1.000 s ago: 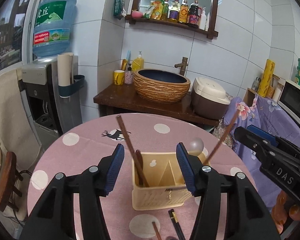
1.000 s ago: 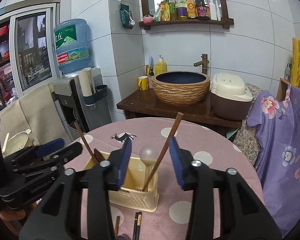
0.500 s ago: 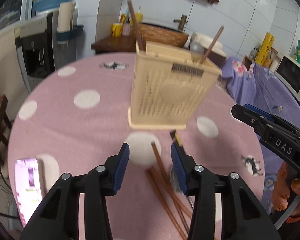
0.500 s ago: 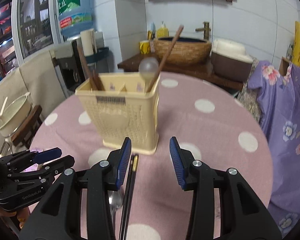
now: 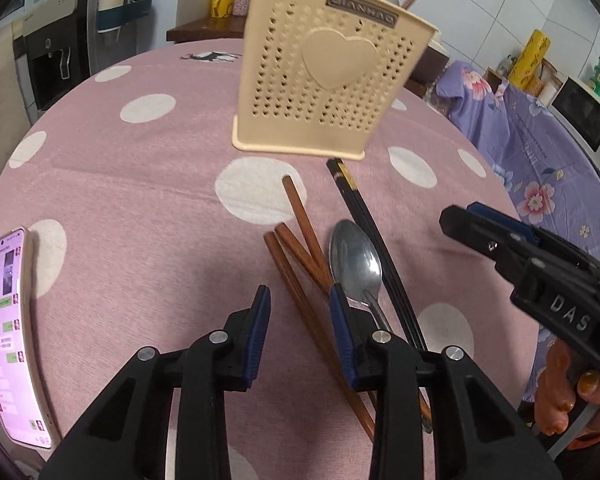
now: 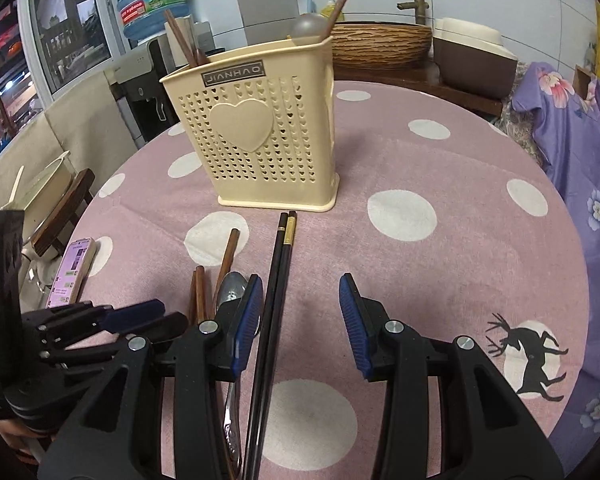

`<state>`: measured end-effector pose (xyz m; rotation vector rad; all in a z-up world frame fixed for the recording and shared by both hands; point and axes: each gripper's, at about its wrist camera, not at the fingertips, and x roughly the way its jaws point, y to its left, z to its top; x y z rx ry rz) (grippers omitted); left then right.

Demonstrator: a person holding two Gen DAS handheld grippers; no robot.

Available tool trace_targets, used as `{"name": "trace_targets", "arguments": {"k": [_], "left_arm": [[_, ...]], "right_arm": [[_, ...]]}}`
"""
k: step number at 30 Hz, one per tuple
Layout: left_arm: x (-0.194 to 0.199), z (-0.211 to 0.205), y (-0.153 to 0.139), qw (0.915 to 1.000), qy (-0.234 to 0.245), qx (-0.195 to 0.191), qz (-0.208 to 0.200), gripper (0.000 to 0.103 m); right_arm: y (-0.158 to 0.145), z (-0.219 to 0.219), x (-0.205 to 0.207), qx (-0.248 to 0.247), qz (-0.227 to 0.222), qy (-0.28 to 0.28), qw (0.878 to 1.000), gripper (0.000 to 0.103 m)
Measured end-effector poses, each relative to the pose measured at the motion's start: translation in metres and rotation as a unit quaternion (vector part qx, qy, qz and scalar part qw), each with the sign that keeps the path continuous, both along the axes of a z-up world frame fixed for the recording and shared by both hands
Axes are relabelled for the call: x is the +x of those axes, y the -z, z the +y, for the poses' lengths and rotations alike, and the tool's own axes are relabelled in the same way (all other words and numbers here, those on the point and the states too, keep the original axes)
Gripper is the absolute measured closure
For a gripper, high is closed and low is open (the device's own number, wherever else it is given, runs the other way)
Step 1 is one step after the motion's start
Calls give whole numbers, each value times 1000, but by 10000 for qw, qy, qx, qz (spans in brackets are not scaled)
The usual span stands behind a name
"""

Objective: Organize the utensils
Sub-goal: 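Move both tools back down to the chopsticks lying by the spoon, then grasp a black gold-tipped chopstick with right tool while left tool grasps a brown chopstick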

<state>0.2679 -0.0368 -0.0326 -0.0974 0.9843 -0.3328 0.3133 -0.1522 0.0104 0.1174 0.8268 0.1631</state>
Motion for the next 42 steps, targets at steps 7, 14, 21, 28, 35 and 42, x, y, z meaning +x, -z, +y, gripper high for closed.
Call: {"name": "trace_targets", "arguments": {"k": [7,14,21,28,35,42], "left_arm": [[-1,-6,8,9998,5,219,21,76],[2,-11,9,9986,-81,513,-89,86],[-2,4,9,9981,-70,591,-137,90],[6,30,8,9980,-315,539,-97,90],[6,28,8,9979,-334,538,-117,90],[9,26,8,9982,-318,486,-111,90]], "right_arm": [[-1,-3,-3,54,53,81,9999,62],[0,-4,-4,107,102,117,9998,62],[1,3,-6,28,149,-11,9999,62],[21,9,6,-51,530,-117,9985,64],[40,15,13,-151,813,-120,9965,71],[42,22,16,-341,827,-251,9957,73]]}}
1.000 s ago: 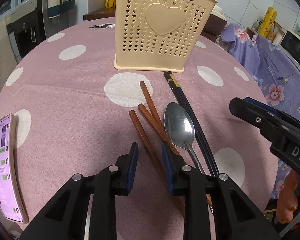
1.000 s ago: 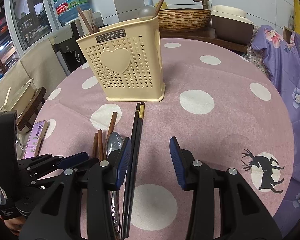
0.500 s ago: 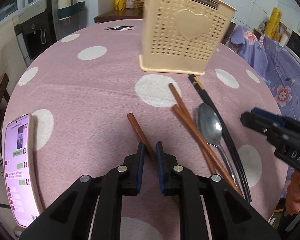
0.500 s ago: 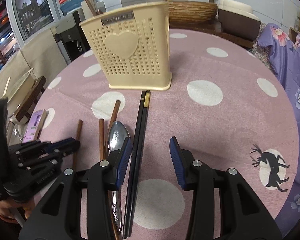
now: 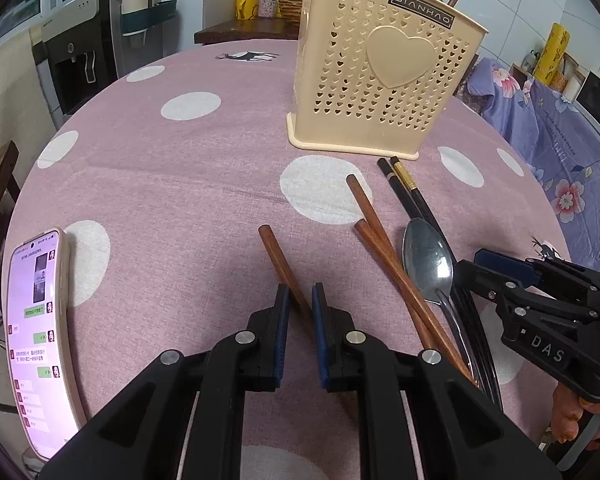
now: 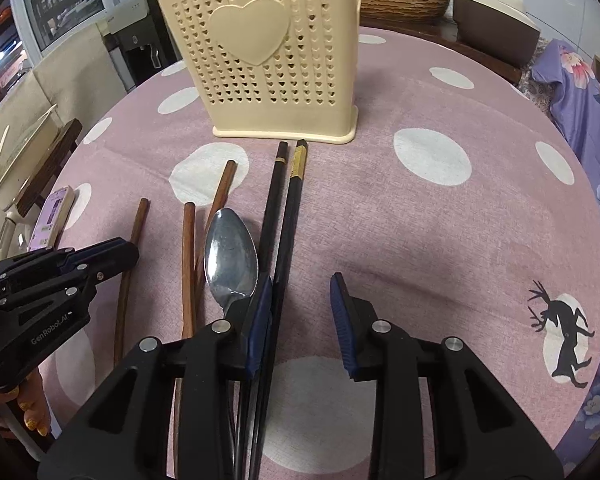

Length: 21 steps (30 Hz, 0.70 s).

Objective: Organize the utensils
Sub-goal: 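Grasp a black gold-tipped chopstick with right tool while left tool grasps a brown chopstick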

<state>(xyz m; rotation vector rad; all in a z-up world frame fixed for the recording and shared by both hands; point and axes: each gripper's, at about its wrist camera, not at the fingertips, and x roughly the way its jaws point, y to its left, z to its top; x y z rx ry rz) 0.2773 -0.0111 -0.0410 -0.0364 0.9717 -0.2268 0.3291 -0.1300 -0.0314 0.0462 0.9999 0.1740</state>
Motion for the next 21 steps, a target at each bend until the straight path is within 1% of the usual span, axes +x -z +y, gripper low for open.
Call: {"name": "trace_targets", "arguments": {"k": [1,2,5,6,8,12,15,17,19,21], "left_arm": [[0,0,0,10000,-2,-6,2,90],[0,0,0,10000,-1,-13,5,90],[0,2,0,10000,4,-50,15,90],[1,2,0,10000,3,-57,18,90],[1,3,0,10000,-11,-67,22,90],[2,3,0,9999,-70,-105,46,90],[2,4,0,9998,-116,-163,76,90],[2,5,0,9997,-133,-177,89,90],[2,5,-1,9996,-143,-229,112,87],[3,4,-1,9994,-134,-294,130,78]], "right_arm": [[-1,-1,0,-31,-3,43,10000,77],[-2,-5,1,-93,-12,143,9999,78],[-4,-19,4,-133,-5,335,9994,78],[-5,-22,4,-61,-10,350,9994,78],[-7,-26,6,130,-10,320,9994,78],[-13,-21,14,124,-178,245,9995,78],[-14,-15,25,214,-175,128,9995,78],[-13,-13,32,154,-209,84,9996,78],[-10,-14,41,214,-176,16,9996,78],[-7,-16,47,231,-104,3,9997,78]]}}
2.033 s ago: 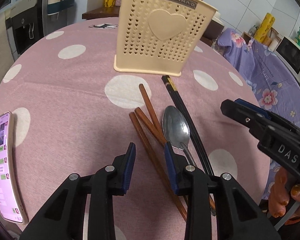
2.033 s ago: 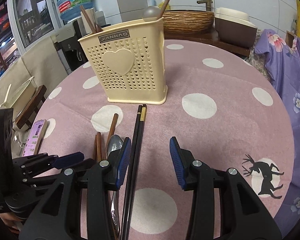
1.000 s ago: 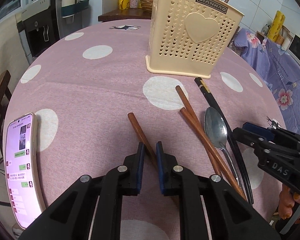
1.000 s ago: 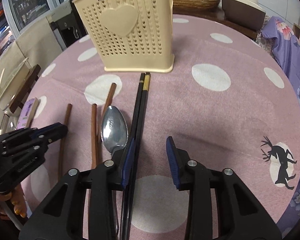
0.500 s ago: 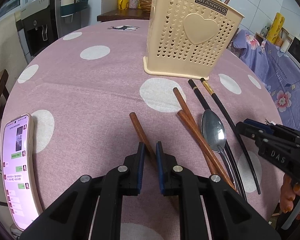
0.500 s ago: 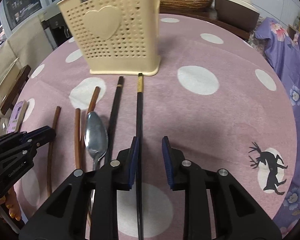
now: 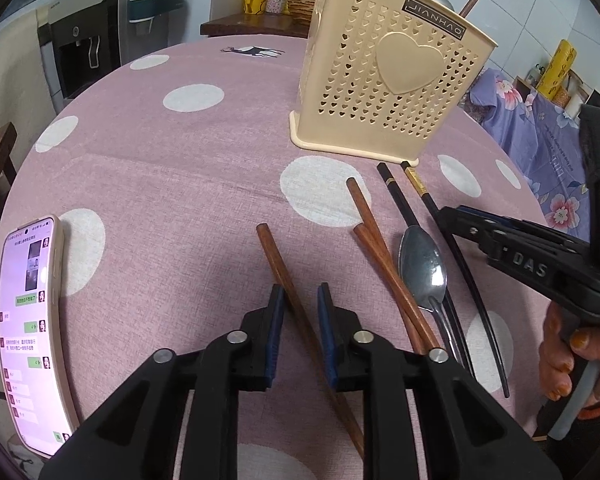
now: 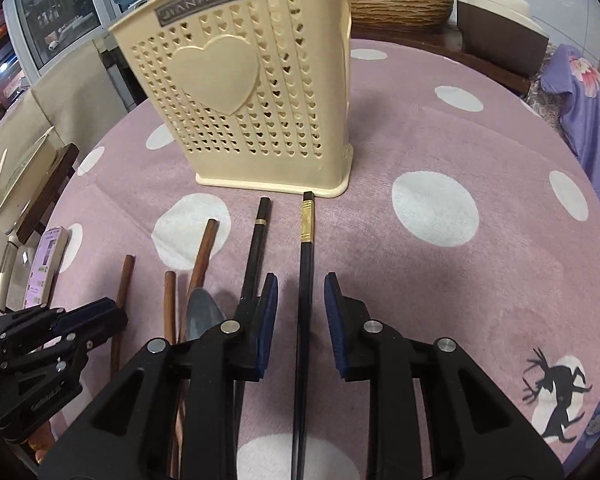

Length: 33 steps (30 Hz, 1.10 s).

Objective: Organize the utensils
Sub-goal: 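Grasp a black gold-tipped chopstick with right tool while left tool grasps a brown chopstick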

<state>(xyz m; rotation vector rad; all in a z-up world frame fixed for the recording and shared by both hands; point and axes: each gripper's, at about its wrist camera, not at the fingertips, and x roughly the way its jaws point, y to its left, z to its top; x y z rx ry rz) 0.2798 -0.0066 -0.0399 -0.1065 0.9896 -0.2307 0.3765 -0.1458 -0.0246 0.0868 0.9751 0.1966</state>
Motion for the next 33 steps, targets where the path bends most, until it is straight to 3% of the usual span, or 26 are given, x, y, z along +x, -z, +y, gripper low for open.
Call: {"name": "trace_targets", "arguments": {"k": [2,9,14,17,20,24,33], "left_arm": [[1,-1,0,10000,-40,6,-17,71],[13,-6,0,9997,-138,193,-105,71],[23,-8,1,9989,-208,390,-177,83],[28,-6,1,9985,-249,442,-184,91],[29,-6,1,9984,-275,451,-211,92],[28,-11,2,9974,-315,563,-307,94],[25,-10,-12,9975,-331,411,-472,95]], "right_arm": [[3,0,5,-37,51,-27,10000,78],[7,10,18,-243,18,-121,9996,78],[8,15,31,-316,-20,-130,9994,80],[9,18,35,-497,-125,-147,9986,88],[9,18,36,-569,-166,-140,9981,94],[9,17,34,-578,-192,-167,9980,95],[-9,8,13,-306,-425,-117,9986,95]]}}
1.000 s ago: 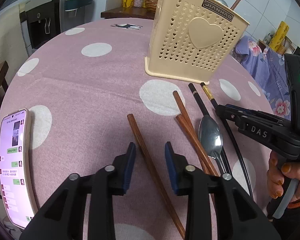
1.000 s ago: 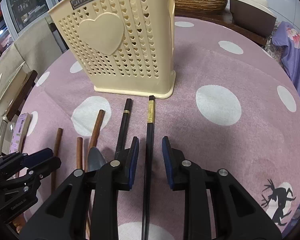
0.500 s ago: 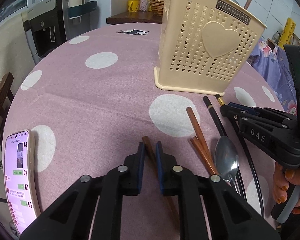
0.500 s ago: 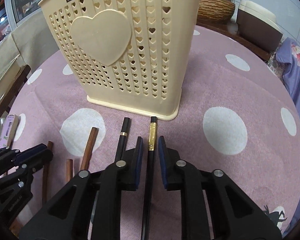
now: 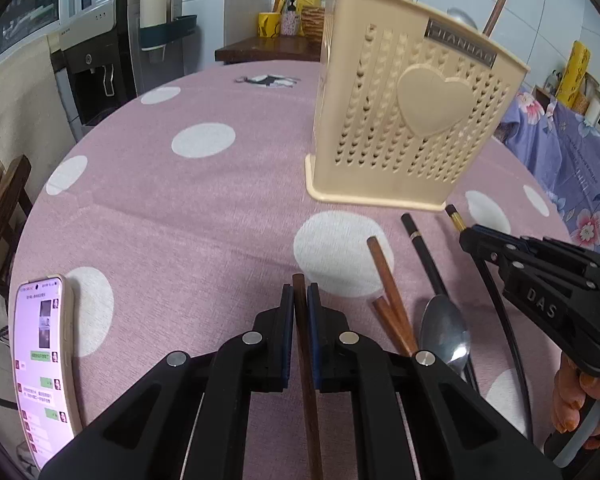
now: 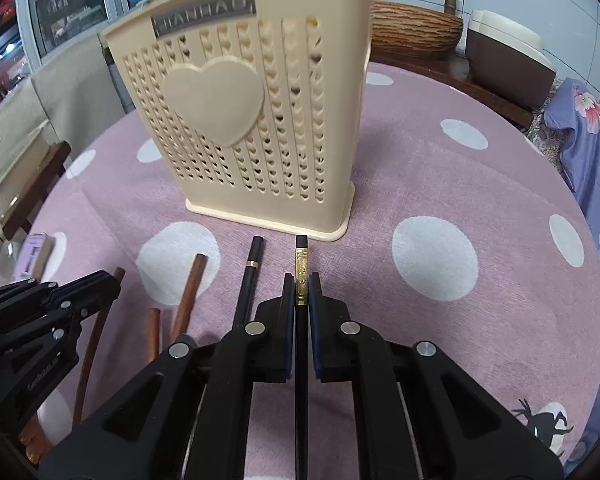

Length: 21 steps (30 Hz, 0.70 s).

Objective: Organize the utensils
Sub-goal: 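Grasp a black gold-tipped chopstick with right tool while left tool grasps a brown chopstick, then lift both chopsticks and carry them over the cream holder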

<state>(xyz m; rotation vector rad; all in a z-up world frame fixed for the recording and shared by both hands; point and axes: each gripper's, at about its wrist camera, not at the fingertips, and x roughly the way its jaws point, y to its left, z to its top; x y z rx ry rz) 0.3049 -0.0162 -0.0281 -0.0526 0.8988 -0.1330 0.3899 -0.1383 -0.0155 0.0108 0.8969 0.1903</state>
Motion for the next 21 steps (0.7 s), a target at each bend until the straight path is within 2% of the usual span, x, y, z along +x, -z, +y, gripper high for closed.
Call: {"name": "trace_targets", "arguments": {"k": [5,11,16,21], "left_arm": [[-6,4,-24,9994,86,-262,-221,95],[-17,12,-74,9951,239,-475,-832,95],[-22,21,-119,9882,299,-578,-1384,95],[-22,21,-145,9834,306,-506,-1716,95]], "right_arm": [[-30,-12,-17,261,-318,-12,9992,95],[-79,-28,-38,489,-839,-31,9953,95],[-126,-44,-58,624,-1303,-24,9895,95],[-154,-52,-68,568,-1567,5,9860,95]]}}
